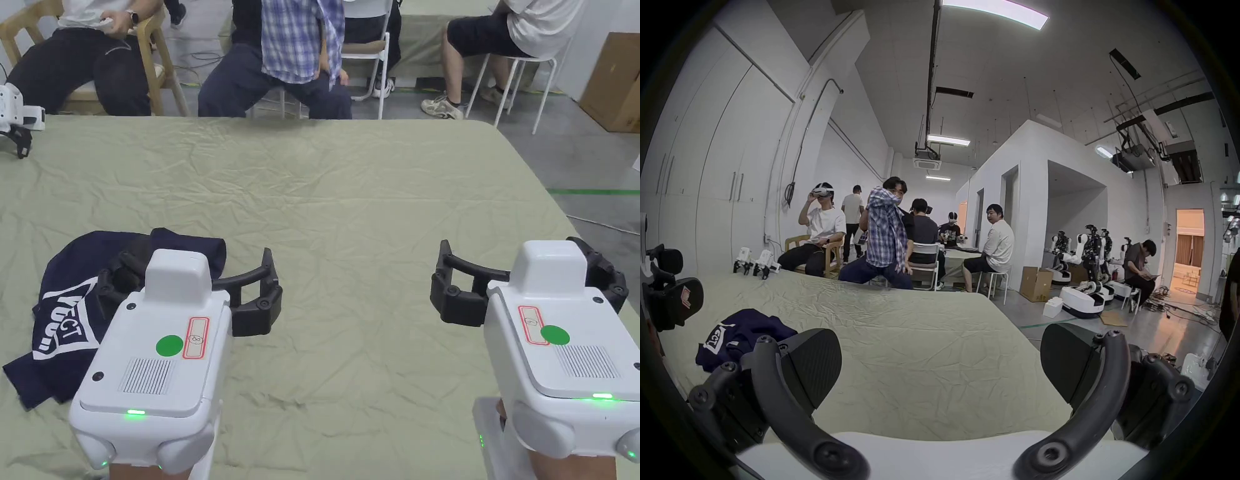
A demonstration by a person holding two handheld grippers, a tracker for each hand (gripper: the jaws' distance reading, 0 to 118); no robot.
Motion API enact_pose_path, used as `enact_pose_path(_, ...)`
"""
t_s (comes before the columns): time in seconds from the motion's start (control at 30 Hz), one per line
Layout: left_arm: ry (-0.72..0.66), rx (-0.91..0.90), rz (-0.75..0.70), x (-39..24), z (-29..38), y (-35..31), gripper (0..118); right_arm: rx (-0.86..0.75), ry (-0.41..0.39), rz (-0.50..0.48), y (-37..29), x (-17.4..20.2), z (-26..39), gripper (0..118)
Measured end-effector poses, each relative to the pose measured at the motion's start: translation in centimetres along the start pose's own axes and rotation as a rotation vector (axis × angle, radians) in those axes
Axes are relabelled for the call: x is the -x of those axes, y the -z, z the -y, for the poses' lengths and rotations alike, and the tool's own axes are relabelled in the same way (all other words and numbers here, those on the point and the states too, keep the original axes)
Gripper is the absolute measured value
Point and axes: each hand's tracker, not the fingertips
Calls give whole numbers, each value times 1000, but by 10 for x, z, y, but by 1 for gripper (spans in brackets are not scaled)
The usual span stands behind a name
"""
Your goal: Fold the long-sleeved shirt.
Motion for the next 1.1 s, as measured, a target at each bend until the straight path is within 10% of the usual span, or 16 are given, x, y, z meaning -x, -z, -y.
enact_pose_path(0.27, -9, 5, 0, 1, -1, -2, 96, 8, 7, -9, -1, -1, -1, 106)
enact_pose_path(0.3, -18, 10, 6, 2, -2, -5, 62, 17, 17, -41, -2, -2, -1, 69)
enact_pose_path(0.33, -20, 4, 11, 3, -3, -5, 8, 14, 11, -57, -3, -3, -2, 0)
enact_pose_path(0.4, 44, 19, -69, 2, -3, -4, 9, 9, -21, 74, 0, 9, 3, 0)
enact_pose_path(0.73, -10, 17, -53, 26, -5, -15, 9, 12, 16, -52, 6, 21, 0, 0)
enact_pose_path(1.1, -38, 70, -364, 130, 6, -64, 9, -24, 58, -459, 17, 182, -11, 2)
